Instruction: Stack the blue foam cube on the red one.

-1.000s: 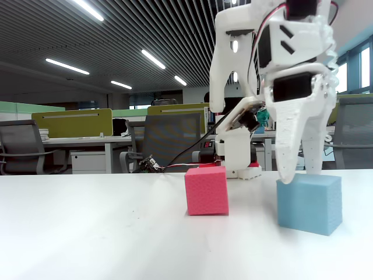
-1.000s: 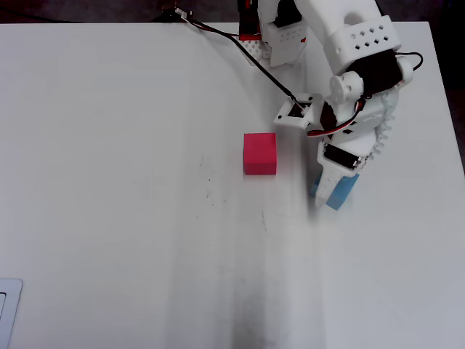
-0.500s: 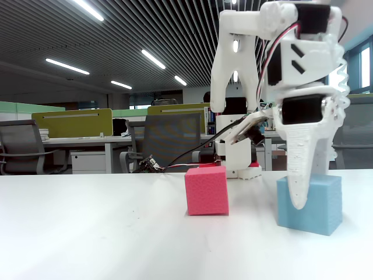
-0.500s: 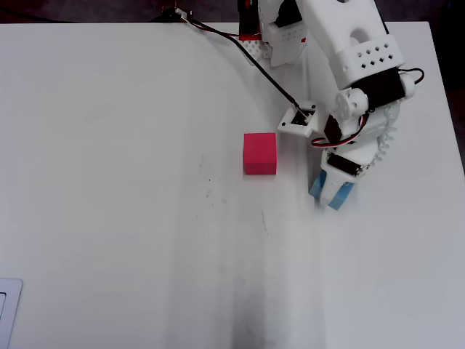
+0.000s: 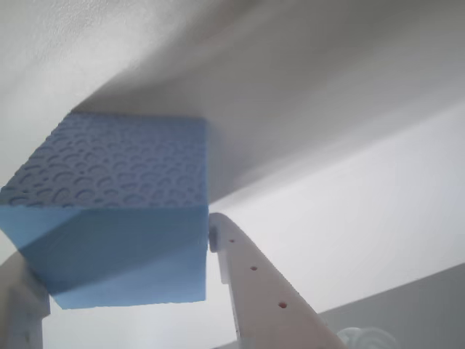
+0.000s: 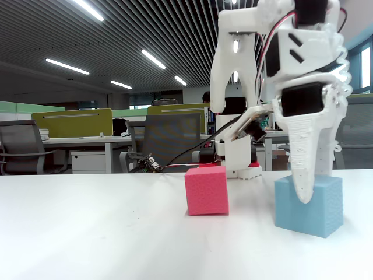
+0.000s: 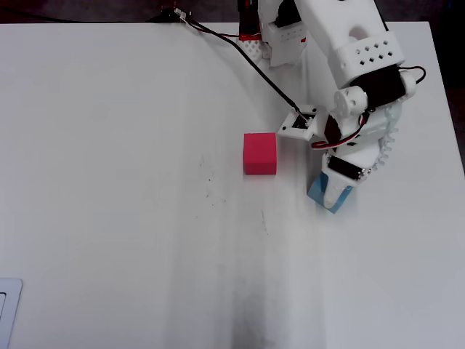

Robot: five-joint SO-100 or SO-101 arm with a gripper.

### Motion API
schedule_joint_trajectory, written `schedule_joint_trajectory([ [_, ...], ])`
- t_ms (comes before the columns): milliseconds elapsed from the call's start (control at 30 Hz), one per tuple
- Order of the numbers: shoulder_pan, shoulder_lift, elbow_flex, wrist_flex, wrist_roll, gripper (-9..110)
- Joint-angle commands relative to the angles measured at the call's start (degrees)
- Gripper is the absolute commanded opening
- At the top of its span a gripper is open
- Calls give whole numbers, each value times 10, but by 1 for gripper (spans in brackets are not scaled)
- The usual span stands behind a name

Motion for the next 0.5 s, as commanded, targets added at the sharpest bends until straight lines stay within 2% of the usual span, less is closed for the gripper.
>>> schedule_joint_trajectory([
  [0,2,12,-22,-5,6,25],
  [467,15,49,-2,0,2,20],
])
